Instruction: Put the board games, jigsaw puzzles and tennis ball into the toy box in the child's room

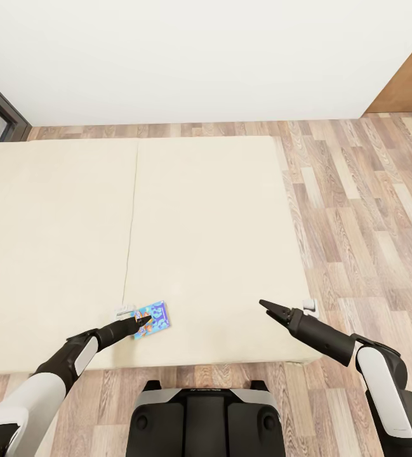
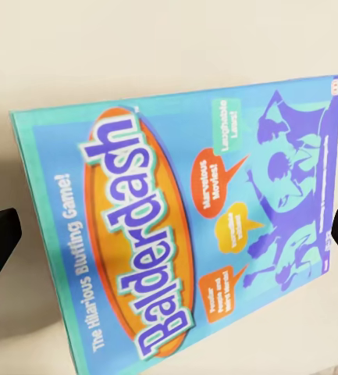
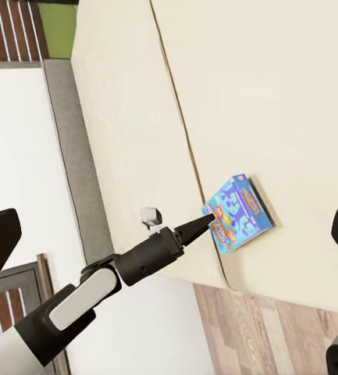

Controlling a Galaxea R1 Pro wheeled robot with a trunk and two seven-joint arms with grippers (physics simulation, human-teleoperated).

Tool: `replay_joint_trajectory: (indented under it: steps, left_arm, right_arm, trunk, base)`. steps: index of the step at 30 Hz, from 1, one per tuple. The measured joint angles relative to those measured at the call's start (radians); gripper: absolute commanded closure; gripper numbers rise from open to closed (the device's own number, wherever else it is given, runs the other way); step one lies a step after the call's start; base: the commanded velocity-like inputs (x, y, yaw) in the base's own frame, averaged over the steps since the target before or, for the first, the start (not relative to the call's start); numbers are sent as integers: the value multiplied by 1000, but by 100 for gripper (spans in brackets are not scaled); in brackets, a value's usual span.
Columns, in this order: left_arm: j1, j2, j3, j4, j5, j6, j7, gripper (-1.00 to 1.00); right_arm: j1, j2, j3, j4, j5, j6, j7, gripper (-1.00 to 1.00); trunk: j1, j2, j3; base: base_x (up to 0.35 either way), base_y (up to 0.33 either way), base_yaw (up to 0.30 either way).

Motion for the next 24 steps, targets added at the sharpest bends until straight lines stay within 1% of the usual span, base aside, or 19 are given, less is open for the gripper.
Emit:
replay_joint_trajectory:
  steps: [12,24]
  left_arm:
    - [0,0,0,0,0,0,0,-100]
    - [0,0,-1,0,0,0,0,-100]
  right_arm:
    - [0,0,0,0,4,-2,-1,-100]
    - [0,0,0,0,4,-2,-1,-100]
  trunk:
    - [0,0,0]
    - [0,0,0]
  base:
    - [0,-3,0]
    - [0,-63,0]
